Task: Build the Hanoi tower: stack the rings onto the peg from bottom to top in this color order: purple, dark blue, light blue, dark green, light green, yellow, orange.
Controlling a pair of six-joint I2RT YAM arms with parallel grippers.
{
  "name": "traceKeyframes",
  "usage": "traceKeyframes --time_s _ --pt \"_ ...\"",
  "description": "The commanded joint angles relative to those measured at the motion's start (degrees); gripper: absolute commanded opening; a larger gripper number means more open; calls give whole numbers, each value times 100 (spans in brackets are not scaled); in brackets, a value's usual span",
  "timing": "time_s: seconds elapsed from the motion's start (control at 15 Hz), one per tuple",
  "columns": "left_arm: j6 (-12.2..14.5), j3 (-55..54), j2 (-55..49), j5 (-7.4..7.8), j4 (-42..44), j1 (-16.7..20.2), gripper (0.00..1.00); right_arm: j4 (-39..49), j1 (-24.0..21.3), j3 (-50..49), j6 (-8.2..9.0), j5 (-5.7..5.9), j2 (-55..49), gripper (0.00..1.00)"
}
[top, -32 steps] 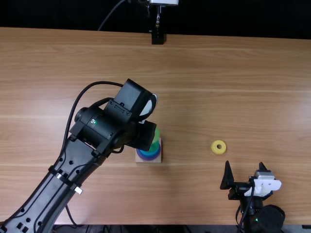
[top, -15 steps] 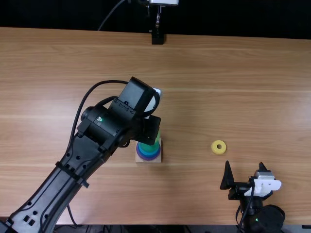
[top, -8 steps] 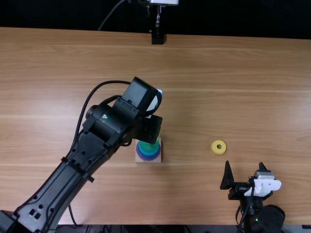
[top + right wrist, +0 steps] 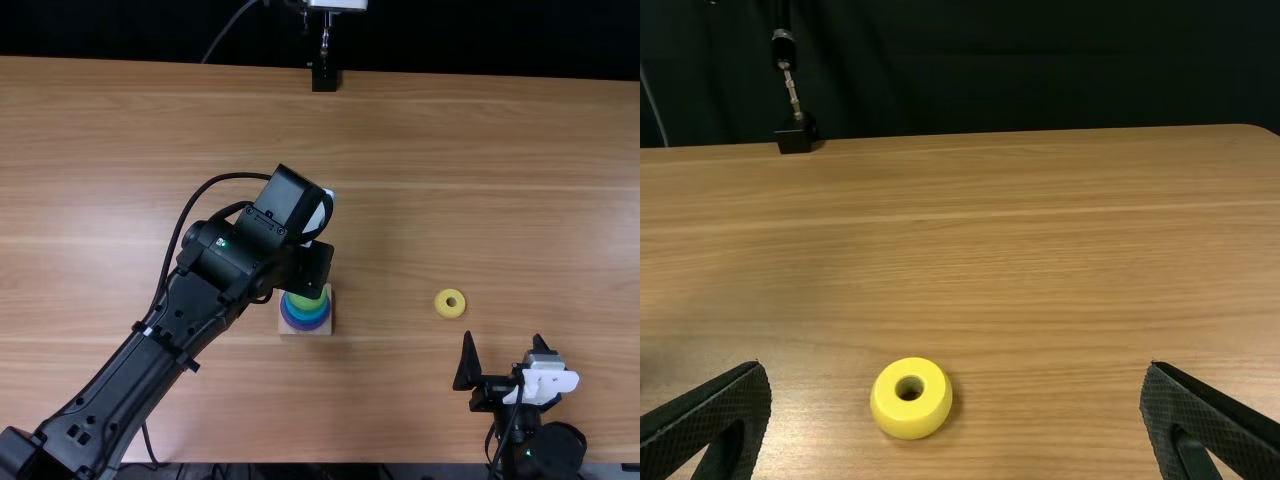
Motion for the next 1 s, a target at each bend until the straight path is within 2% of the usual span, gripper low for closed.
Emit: traceKeyframes --time_s 0.0,0.2,0.27,0.4,0.53,0.67,0.93 --pt "32 21 41 26 23 62 6 -375 -68 -344 -20 2 -73 100" --pt "32 241 -3 5 -9 159 94 -375 -68 -352 -20 2 -73 100" --pt "32 241 -20 15 -83 326 100 -375 -68 -352 -20 2 -73 100" --pt "32 180 -284 36 -104 660 100 -375 -68 -352 -20 2 -73 100" --pt "32 118 -759 -6 -83 985 100 -375 -68 -344 -20 2 -73 100" --pt "54 -462 -1321 -27 -9 1363 100 -375 -68 -352 -20 2 -73 100" --pt "85 -1692 -2754 -48 160 2593 100 -375 -68 -352 -20 2 -73 100"
